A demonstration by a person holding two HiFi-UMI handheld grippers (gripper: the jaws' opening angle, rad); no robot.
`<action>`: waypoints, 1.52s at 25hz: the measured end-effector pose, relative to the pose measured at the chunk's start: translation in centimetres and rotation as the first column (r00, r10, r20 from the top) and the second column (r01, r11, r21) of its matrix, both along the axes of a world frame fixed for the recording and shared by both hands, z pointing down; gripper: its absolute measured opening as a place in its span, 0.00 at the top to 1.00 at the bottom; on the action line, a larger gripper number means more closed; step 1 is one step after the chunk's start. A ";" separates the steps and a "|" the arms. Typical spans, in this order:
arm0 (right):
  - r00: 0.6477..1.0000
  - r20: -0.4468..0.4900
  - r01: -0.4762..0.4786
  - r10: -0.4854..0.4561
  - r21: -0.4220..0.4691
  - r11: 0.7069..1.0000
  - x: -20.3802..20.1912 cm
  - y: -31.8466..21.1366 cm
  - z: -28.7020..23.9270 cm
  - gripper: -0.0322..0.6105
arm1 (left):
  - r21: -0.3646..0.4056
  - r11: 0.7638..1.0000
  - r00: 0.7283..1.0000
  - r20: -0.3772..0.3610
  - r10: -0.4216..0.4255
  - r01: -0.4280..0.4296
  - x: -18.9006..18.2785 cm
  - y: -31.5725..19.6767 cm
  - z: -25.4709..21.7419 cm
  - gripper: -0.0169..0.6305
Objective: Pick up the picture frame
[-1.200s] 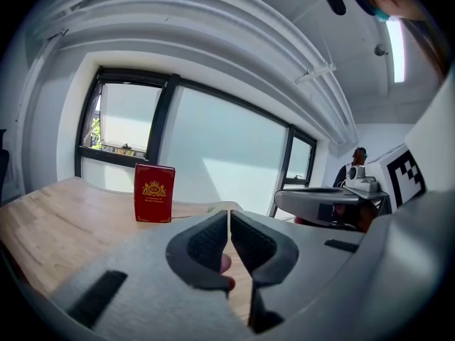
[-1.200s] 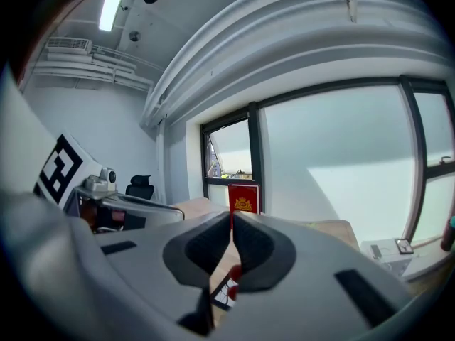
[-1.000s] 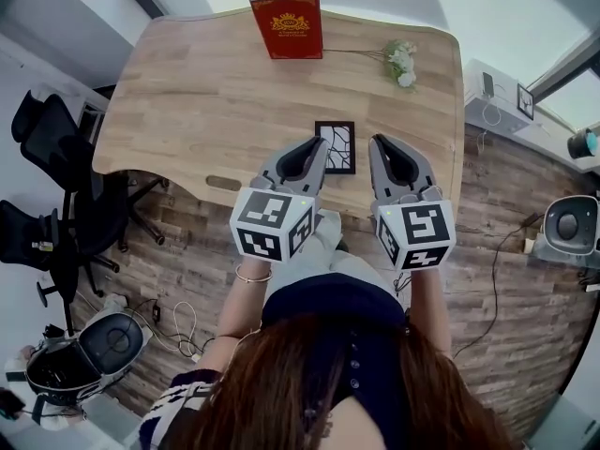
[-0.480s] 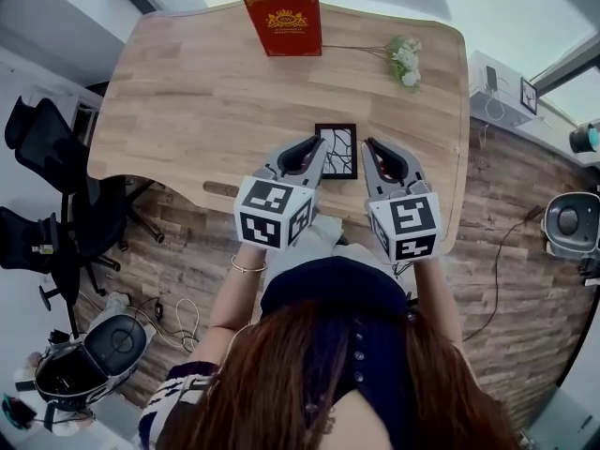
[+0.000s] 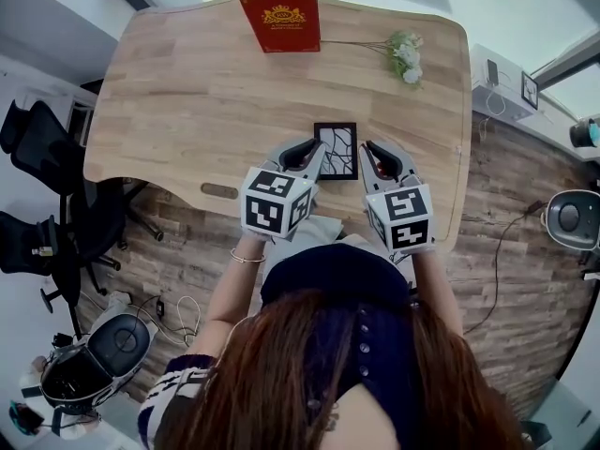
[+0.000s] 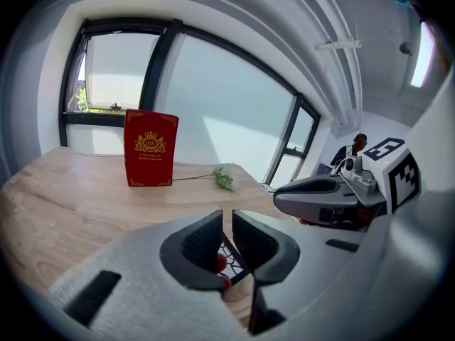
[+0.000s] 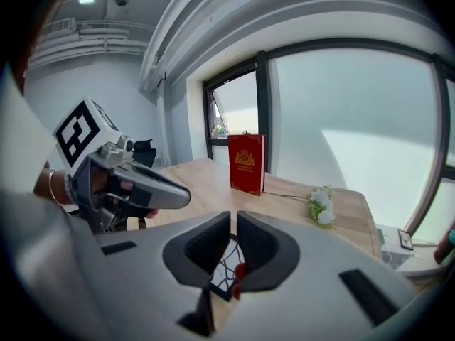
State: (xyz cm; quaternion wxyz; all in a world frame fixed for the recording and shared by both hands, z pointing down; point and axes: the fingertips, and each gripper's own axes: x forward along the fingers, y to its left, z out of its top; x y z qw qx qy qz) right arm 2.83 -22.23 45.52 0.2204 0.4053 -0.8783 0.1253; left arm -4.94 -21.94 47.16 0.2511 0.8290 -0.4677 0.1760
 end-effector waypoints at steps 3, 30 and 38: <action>1.000 -0.019 -0.006 0.005 -0.032 0.999 0.2 -0.2 1.7 0.91 | -0.041 0.999 1.000 -0.010 0.013 -0.013 -0.1 -0.4 1.3 0.92; 0.990 -0.129 -0.082 0.050 -0.261 0.962 0.5 -1.7 12.0 0.90 | -0.401 0.913 0.997 -0.042 0.065 -0.076 -1.9 -0.4 13.4 0.77; 0.989 -0.132 -0.106 0.064 -0.337 0.936 0.3 -1.5 14.2 0.89 | -0.470 0.879 0.996 -0.060 0.062 -0.083 -1.9 0.3 15.6 0.76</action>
